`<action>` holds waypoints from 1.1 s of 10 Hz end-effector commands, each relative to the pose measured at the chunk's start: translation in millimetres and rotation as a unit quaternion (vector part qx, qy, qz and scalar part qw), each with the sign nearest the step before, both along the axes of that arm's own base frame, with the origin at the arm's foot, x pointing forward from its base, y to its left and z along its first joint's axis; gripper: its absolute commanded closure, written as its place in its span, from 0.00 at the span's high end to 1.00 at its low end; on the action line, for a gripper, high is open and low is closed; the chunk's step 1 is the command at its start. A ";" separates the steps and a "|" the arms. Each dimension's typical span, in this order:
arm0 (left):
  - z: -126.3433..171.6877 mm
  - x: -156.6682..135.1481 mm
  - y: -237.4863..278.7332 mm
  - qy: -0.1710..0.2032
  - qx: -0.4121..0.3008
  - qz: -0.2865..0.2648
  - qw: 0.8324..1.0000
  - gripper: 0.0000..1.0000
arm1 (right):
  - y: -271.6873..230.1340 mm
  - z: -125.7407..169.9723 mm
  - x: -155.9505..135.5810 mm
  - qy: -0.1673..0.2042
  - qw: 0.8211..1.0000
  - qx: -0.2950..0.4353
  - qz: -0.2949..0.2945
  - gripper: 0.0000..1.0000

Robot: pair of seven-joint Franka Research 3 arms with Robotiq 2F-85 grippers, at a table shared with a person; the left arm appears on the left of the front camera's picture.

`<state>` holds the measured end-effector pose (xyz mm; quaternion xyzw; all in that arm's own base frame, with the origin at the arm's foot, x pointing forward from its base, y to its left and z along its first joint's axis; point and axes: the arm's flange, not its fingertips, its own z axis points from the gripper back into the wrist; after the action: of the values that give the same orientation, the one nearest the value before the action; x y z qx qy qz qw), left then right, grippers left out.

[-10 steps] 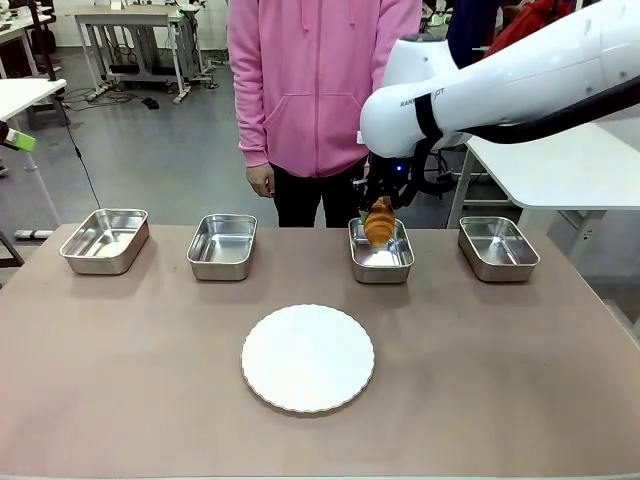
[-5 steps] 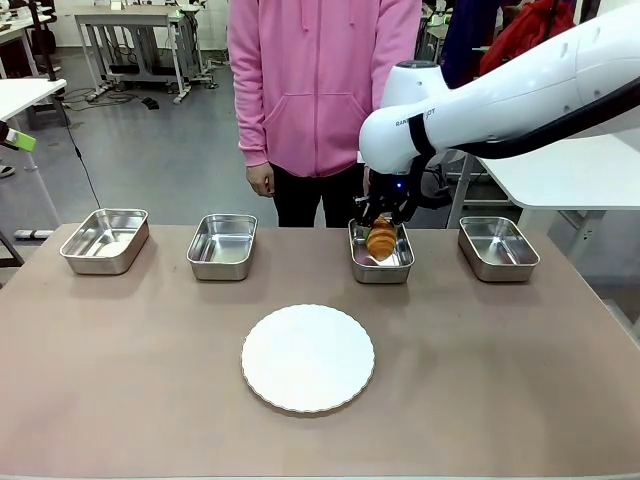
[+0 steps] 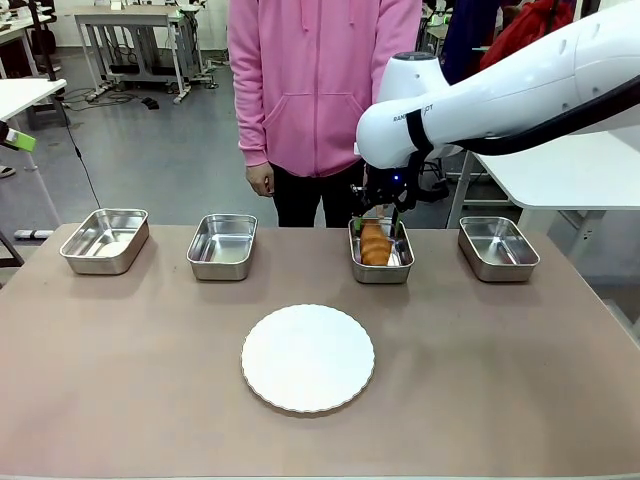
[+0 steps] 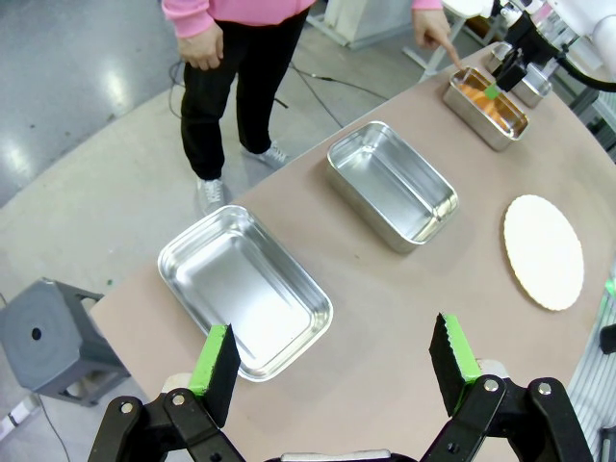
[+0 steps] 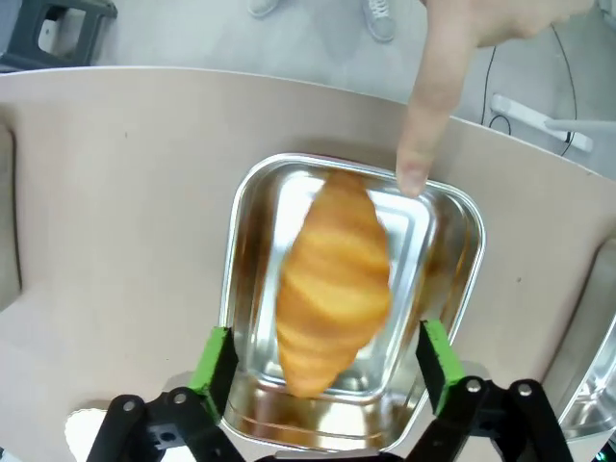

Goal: Place the bread in the container.
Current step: Place the Butter Roll into the Airtight Container indicated by the human.

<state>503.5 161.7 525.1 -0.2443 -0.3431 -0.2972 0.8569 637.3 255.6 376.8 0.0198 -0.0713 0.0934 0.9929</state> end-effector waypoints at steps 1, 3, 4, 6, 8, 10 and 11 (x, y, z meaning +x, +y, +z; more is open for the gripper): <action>1.4 -0.5 -1.1 0.001 -0.002 0.002 1.000 1.00 | 1.9 2.9 9.6 -0.019 1.000 -0.007 0.000 1.00; 1.4 -0.5 -1.1 0.001 -0.002 0.002 1.000 1.00 | 2.0 5.5 11.6 -0.022 1.000 -0.004 -0.002 1.00; 1.4 -0.5 -1.1 0.001 -0.002 0.002 1.000 1.00 | 2.7 4.2 14.3 -0.024 1.000 -0.004 -0.002 1.00; 1.4 -0.5 -1.1 0.001 -0.002 0.002 1.000 1.00 | 2.2 6.4 6.1 -0.008 1.000 0.004 -0.001 1.00; 1.4 -0.5 -1.1 0.001 -0.002 0.002 1.000 1.00 | 2.2 6.4 6.1 -0.008 1.000 0.004 -0.001 1.00; 1.4 -0.5 -1.1 0.001 -0.002 0.002 1.000 1.00 | 2.2 6.4 6.1 -0.008 1.000 0.004 -0.001 1.00; 1.4 -0.5 -1.1 0.001 -0.002 0.002 1.000 1.00 | 2.2 6.4 6.1 -0.008 1.000 0.004 -0.001 1.00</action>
<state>503.5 161.7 525.1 -0.2443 -0.3431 -0.2972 0.8569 644.8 261.7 382.0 0.0227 -0.0794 0.0890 0.9926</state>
